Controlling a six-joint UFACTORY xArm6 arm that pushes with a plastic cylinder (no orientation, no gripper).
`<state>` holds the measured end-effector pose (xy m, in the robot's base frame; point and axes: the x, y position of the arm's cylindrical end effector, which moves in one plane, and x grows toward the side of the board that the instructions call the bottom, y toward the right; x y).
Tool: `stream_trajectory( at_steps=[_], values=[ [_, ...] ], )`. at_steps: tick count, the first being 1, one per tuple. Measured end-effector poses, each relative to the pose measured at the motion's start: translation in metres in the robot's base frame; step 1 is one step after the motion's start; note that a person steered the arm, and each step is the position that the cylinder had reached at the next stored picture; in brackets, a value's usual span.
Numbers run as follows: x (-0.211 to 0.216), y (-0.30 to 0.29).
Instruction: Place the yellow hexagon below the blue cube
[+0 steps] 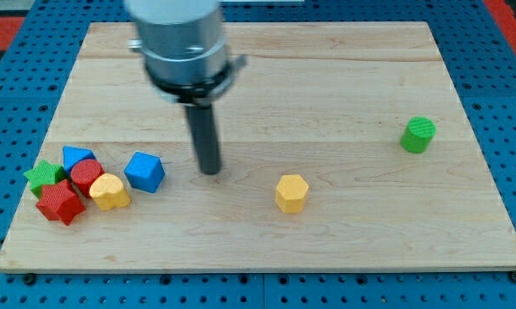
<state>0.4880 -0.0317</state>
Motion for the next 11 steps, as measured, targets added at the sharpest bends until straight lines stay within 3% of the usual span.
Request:
stream_trajectory(
  at_steps=[1, 3, 5, 7, 11],
  values=[
    [-0.002, 0.095],
    [0.023, 0.137],
    [0.044, 0.057],
    [0.053, -0.066],
    [0.064, -0.097]
  ],
)
